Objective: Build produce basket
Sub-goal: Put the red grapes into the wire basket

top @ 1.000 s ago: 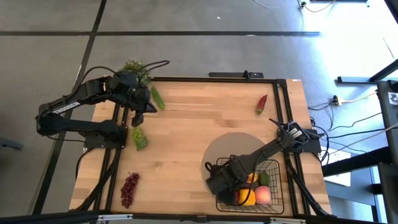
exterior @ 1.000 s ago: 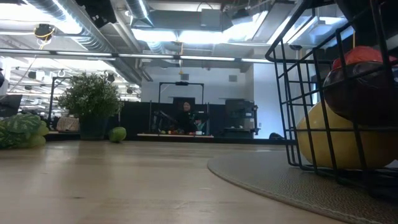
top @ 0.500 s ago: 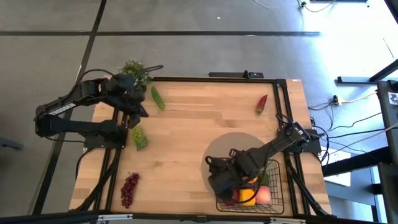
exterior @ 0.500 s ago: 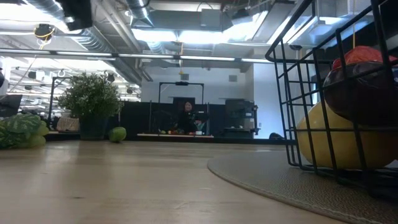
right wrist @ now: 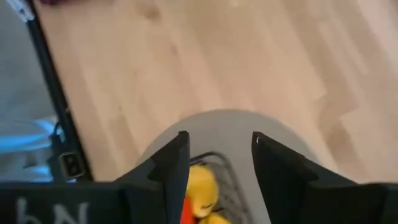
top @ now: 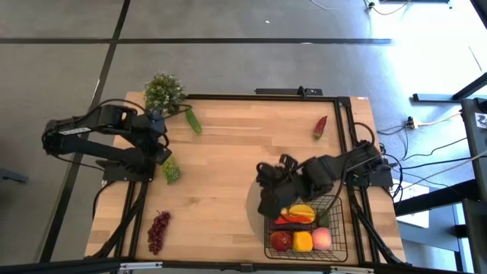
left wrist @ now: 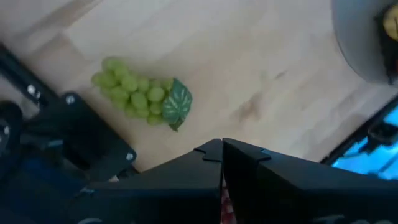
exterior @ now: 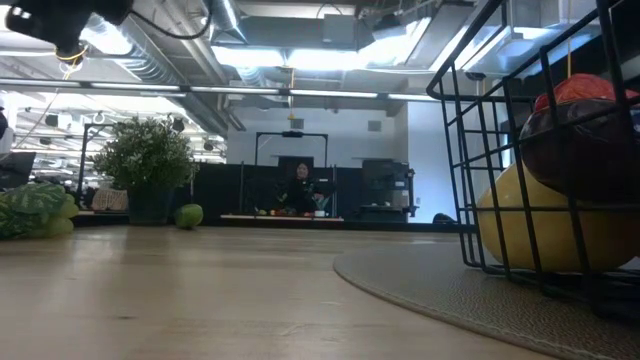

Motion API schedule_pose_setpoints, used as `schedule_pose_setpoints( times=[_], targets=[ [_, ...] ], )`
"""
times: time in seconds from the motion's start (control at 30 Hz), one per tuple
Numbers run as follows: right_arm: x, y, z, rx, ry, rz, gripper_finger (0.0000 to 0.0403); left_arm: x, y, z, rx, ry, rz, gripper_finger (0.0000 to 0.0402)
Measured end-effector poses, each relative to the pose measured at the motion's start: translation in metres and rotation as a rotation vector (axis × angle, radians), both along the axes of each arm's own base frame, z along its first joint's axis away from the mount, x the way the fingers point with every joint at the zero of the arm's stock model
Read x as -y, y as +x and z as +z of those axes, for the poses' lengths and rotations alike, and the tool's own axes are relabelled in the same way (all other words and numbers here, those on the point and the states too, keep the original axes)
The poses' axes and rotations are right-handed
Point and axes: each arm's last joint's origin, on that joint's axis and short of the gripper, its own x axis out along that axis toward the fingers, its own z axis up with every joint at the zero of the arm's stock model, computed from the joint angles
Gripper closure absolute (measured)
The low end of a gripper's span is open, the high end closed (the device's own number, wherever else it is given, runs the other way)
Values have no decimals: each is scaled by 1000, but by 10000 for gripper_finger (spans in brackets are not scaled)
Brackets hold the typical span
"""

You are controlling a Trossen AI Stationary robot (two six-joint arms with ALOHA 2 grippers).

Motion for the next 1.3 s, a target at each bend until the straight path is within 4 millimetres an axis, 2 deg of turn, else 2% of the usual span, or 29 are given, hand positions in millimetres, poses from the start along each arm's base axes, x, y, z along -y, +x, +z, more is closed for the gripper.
schedule_pose_setpoints(
  times=[0.13,0.23,0.4,0.87,1.0,1.3],
  targets=[
    [13,0,7,11,-57,43,240,8,-1,-6,-36,-34,22,401],
    [20,2,8,2,-105,88,240,14,-2,-6,-38,-37,-18,401],
    [28,5,8,-16,-161,159,240,17,-2,-6,-38,-13,14,401],
    [57,18,9,-7,-190,143,240,18,-1,-6,-29,22,-22,401],
    [73,26,10,38,-152,57,240,18,-1,-6,-33,-6,-8,401],
    [114,35,10,17,-128,14,240,17,-1,-6,-27,45,-58,401]
  ],
)
